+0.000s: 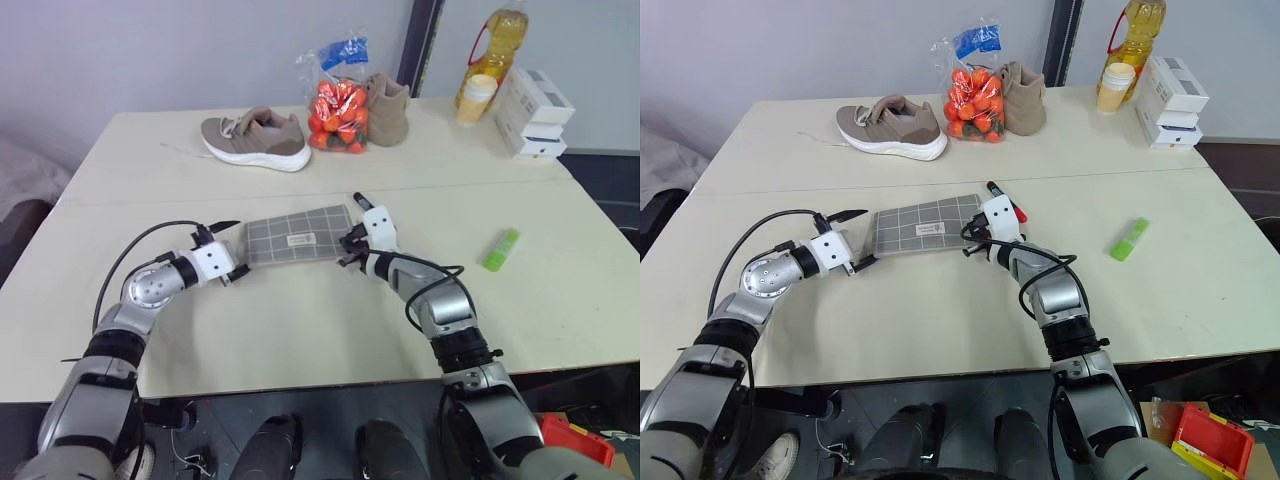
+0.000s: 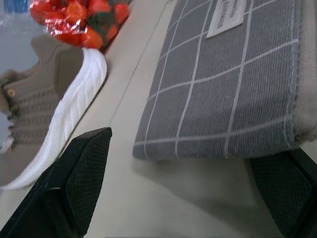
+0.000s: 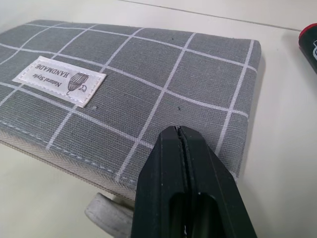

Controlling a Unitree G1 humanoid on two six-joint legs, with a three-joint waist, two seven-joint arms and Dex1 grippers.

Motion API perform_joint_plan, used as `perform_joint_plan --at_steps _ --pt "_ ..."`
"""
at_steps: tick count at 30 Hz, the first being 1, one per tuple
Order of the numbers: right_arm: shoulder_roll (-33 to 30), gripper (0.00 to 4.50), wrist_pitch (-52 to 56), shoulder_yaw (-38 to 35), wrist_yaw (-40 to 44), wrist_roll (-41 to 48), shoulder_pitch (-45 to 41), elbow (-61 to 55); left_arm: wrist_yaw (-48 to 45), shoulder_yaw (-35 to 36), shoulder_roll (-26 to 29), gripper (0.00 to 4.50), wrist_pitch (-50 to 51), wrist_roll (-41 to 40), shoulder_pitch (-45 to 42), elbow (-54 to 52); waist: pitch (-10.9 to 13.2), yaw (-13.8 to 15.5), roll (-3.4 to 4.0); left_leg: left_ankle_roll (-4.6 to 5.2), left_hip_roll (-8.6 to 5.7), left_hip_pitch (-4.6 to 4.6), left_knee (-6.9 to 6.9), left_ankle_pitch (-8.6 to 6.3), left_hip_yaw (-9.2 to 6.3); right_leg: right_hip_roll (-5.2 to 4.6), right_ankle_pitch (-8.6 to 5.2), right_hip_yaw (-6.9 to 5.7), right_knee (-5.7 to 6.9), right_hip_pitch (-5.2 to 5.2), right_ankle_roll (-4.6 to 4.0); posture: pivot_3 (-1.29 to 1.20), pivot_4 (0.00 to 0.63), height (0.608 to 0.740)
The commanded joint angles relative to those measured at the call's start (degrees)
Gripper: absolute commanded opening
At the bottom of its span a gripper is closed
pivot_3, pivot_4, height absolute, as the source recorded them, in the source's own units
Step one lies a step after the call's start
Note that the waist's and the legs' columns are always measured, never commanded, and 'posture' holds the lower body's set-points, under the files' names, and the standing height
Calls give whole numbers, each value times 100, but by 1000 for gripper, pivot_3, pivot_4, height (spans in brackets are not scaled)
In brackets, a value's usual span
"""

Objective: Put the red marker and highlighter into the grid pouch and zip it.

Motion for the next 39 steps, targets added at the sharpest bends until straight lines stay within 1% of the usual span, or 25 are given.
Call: perform_joint_plan --at_steps 1,4,5,6,7,13,18,20,21,23,24,25,26,30,33,36,39 --pt "72 26 41 -15 -68 21 37 -197 47 -173 -174 4500 -429 136 -182 436 0 3 0 0 0 0 2 0 0 0 0 0 4 0 0 0 150 740" --pt "87 26 47 -1 -95 12 84 -223 -5 -198 -260 4500 -689 128 -338 686 0 1 0 0 0 0 5 1 -1 3 0 -1 6 0 0 0 150 740" --pt "89 0 51 4 -100 9 94 -229 -38 -204 -282 3956 -753 114 -371 747 0 -3 0 0 -1 0 5 2 -1 3 0 -1 6 0 0 0 150 740" --pt "88 0 58 12 -104 4 103 -237 -50 -203 -299 3638 -822 97 -396 793 0 -10 0 0 -1 0 5 2 -1 3 0 -1 7 1 1 0 150 740" --pt "90 0 65 22 -109 -4 112 -250 -76 -190 -322 3144 -902 46 -415 821 0 -18 0 0 -1 0 4 2 -1 3 0 -1 7 2 1 0 150 740" --pt "96 0 71 71 -99 -38 126 -273 -606 1 -502 42 -971 -552 -393 767 0 -106 -1 -1 0 -2 4 2 -2 4 0 -1 9 5 1 0 150 740" --pt "76 0 -64 74 -111 -81 47 -288 -982 190 -470 42 -680 -967 -162 519 0 -148 -1 -1 1 -2 3 3 -2 6 0 0 10 3 1 0 150 740" --pt "-18 0 -127 40 -50 -82 4 -392 -1081 347 -423 42 -284 -1241 72 192 0 -150 -1 -1 2 -2 3 3 -2 7 0 1 11 2 1 0 150 740" --pt "-63 259 -126 11 -8 -57 -4 -462 -1107 423 -402 9 -66 -1376 200 -8 0 -158 0 -1 2 -2 2 3 -1 7 0 2 11 2 1 0 150 740" --pt "-319 814 -200 14 270 -19 41 -761 -1069 655 -412 0 672 -1775 617 -710 1 -177 1 -1 4 -2 1 3 -1 6 0 8 11 -2 1 0 150 740" --pt "-439 1370 -179 -5 396 26 73 -923 -1027 750 -425 0 1043 -1972 876 -1206 1 -183 1 -1 4 -2 0 3 0 4 0 11 11 -3 1 0 150 740" --pt "-531 1789 -118 -54 493 107 100 -1083 -964 838 -447 0 1425 -2150 1134 -1709 1 -199 1 -1 4 -2 -1 3 0 3 0 12 11 -4 1 0 150 740" --pt "-605 2328 -30 -122 566 205 125 -1243 -868 917 -472 0 1819 -2305 1397 -2226 1 -224 1 -1 7 -4 -2 3 -1 2 0 13 11 -5 1 0 150 740" --pt "-935 4416 362 -253 797 445 291 -1932 -260 1119 -655 0 3071 -2540 2418 -4070 1 -278 1 -1 11 -5 -6 2 -4 1 -1 20 11 -8 -1 0 150 740" --pt "-993 4470 646 -196 899 612 366 -2228 87 1127 -815 0 3685 -2542 2854 -5045 1 -271 1 -1 12 -4 -6 2 -5 1 -1 21 10 -6 -1 0 150 740" --pt "-830 4470 915 -228 776 743 337 -2253 230 1056 -898 0 3987 -2436 3048 -5509 2 -254 -1 -1 12 -4 -4 2 -6 2 1 19 11 -5 -5 0 150 740" --pt "-628 4470 1134 -280 659 886 281 -2248 289 980 -963 0 4140 -2390 3130 -5734 2 -250 0 -2 11 -3 -3 2 -8 3 3 19 10 -4 -9 0 150 740"
